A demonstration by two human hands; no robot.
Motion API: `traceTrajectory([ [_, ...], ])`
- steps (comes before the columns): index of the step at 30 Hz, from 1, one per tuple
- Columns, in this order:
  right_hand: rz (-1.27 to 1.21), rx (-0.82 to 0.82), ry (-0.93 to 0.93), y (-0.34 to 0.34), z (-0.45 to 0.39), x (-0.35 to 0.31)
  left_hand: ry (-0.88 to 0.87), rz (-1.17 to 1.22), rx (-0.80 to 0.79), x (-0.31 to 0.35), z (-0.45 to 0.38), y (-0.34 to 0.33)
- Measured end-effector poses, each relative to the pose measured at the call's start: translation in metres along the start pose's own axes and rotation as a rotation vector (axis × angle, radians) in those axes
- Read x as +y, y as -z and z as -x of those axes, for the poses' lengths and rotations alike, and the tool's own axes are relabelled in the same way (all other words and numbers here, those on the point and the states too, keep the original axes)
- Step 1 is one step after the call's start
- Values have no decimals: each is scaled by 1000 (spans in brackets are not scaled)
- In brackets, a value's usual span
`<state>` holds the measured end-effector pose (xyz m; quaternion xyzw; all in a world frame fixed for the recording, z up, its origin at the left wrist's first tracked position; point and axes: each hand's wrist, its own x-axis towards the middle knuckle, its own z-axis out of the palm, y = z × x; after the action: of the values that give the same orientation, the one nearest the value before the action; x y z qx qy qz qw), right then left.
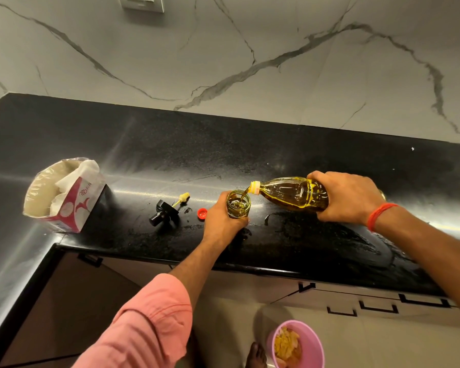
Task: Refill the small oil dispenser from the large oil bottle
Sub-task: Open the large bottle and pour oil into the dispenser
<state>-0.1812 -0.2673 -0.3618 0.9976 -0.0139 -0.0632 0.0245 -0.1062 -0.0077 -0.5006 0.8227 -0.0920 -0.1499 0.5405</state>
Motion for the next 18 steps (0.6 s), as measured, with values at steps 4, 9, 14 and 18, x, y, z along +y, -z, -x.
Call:
traceTrajectory([
  [4,6,3,2,0,0,1,-2,-1,-3,-1,0,0],
  [9,-5,-8,-2,3,2,0,-5,-12,0,-1,0,0],
  [14,-1,-1,2,5,3,-2,-3,-23,5,0,0,0],
  [18,0,-5,-3,7,4,-2,1,-27,3,0,-1,0],
])
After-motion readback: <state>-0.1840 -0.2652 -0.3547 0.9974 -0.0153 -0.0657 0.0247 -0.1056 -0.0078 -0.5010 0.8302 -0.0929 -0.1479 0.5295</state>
